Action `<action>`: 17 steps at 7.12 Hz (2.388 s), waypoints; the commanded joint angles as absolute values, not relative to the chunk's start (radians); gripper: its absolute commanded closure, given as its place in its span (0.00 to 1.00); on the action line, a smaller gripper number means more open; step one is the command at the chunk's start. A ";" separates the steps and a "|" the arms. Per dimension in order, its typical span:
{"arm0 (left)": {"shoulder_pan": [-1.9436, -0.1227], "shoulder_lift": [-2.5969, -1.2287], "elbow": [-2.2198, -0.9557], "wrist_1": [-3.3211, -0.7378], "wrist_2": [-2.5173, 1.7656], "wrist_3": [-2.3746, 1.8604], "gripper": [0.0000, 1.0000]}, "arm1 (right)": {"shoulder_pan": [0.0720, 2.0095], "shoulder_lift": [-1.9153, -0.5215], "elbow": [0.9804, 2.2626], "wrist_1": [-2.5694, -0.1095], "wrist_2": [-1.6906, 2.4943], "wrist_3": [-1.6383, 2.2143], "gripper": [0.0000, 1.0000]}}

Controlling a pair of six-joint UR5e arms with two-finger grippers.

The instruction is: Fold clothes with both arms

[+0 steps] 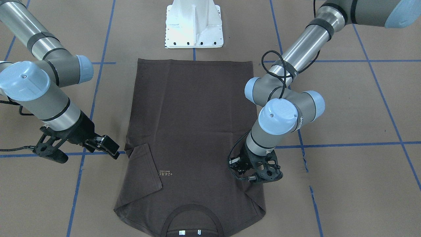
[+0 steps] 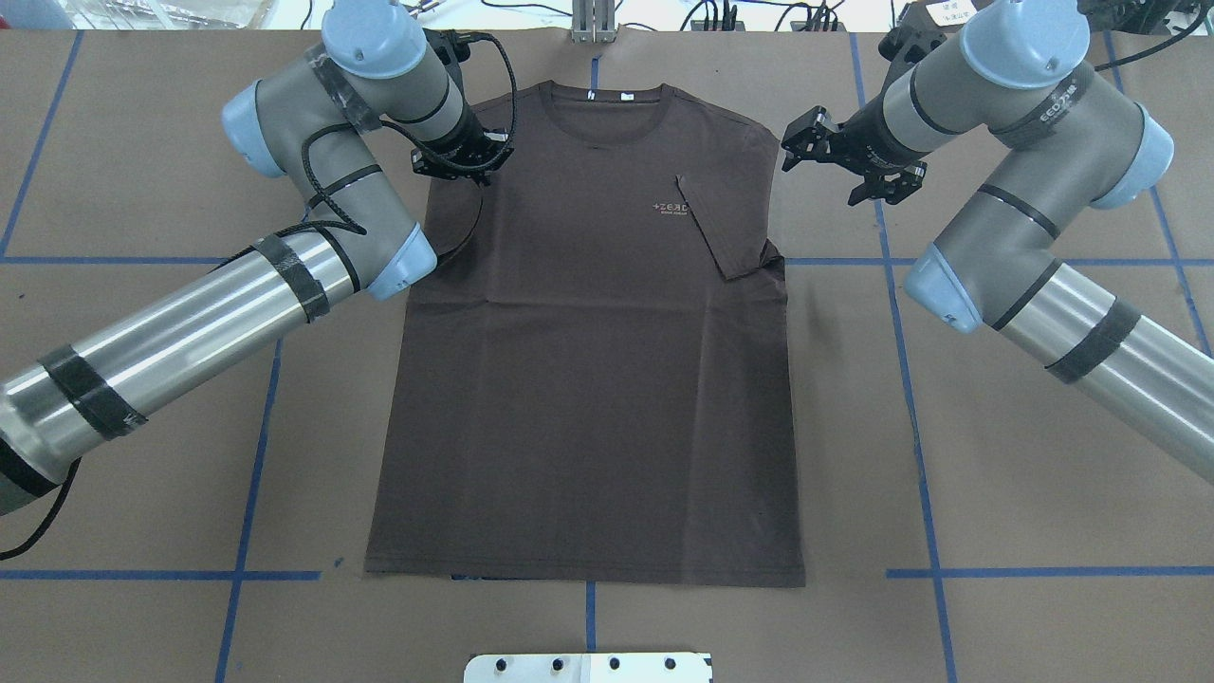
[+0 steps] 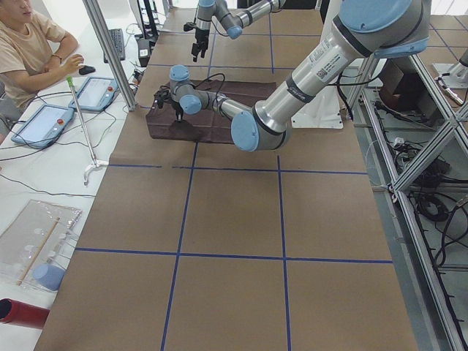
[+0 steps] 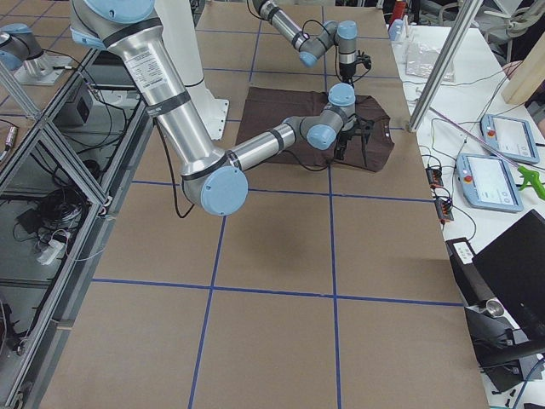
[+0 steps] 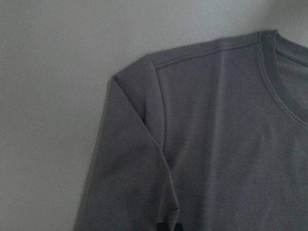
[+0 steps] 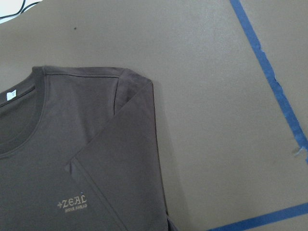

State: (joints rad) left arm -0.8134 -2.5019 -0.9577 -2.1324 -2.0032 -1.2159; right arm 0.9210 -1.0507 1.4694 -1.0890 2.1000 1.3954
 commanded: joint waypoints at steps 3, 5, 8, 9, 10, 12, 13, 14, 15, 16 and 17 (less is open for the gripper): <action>-0.810 -2.499 -0.968 -2.171 -1.985 -1.223 0.32 | 0.920 -1.051 1.486 -1.089 2.094 1.422 0.00; -0.793 -2.333 -1.281 -2.160 -1.999 -1.308 0.31 | 0.774 -1.106 1.624 -1.098 1.928 1.585 0.00; -0.764 -2.134 -1.587 -2.158 -1.999 -1.327 0.32 | 0.434 -1.325 2.019 -1.255 1.666 1.825 0.00; -0.764 -2.123 -1.595 -2.167 -1.990 -1.359 0.33 | 0.320 -1.363 2.117 -1.382 1.563 2.006 0.05; -0.767 -2.118 -1.598 -2.171 -1.983 -1.371 0.33 | 0.214 -1.367 2.135 -1.446 1.484 2.177 0.02; -0.764 -2.117 -1.595 -2.171 -1.902 -1.371 0.32 | 0.143 -1.397 2.158 -1.511 1.440 2.270 0.04; -0.762 -2.118 -1.601 -2.169 -1.899 -1.385 0.31 | 0.121 -1.441 2.157 -1.522 1.460 2.326 0.12; -0.761 -2.121 -1.603 -2.169 -1.867 -1.393 0.31 | 0.088 -1.445 2.151 -1.531 1.482 2.356 0.17; -0.761 -2.125 -1.603 -2.169 -1.859 -1.394 0.31 | 0.066 -1.442 2.132 -1.590 1.482 2.362 0.21; -0.761 -2.125 -1.603 -2.169 -1.859 -1.394 0.31 | 0.052 -1.428 2.126 -1.594 1.483 2.362 0.24; -0.761 -2.123 -1.603 -2.169 -1.858 -1.394 0.31 | 0.045 -1.428 2.109 -1.594 1.483 2.362 0.27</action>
